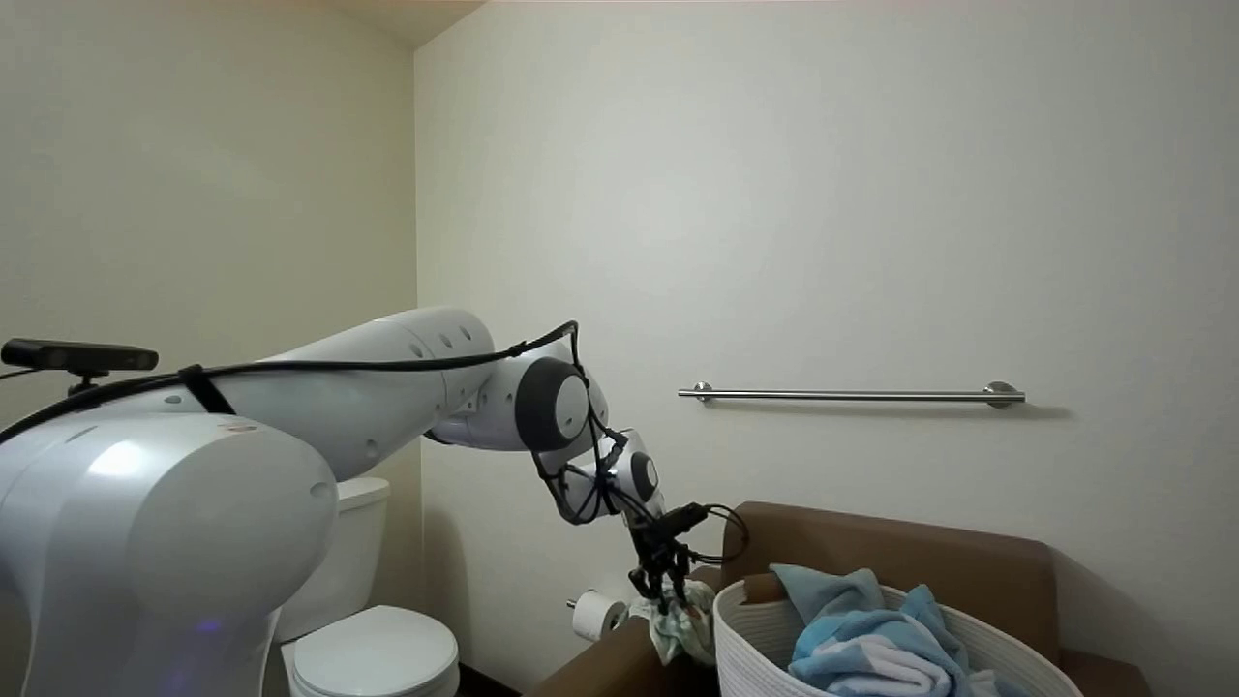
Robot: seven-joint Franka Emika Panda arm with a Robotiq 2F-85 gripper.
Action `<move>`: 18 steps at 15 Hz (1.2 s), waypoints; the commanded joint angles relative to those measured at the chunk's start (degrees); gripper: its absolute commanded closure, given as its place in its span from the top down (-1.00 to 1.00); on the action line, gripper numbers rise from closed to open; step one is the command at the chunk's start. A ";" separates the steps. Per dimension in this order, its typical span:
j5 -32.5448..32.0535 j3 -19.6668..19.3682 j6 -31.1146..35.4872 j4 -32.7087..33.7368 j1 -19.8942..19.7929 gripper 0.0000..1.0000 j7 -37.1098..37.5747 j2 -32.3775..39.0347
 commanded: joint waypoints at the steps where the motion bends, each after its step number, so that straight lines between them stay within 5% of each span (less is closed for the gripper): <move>1: 1.99 0.72 -1.21 2.15 -1.15 -0.68 -4.30 1.18; 3: 2.57 0.74 -1.23 2.47 -1.34 -0.94 -5.08 1.38; 5: 2.82 0.64 -1.27 2.84 -1.37 -1.00 -5.44 1.60; 18: 1.01 -0.32 6.08 -2.37 -3.00 -0.97 -2.55 -3.32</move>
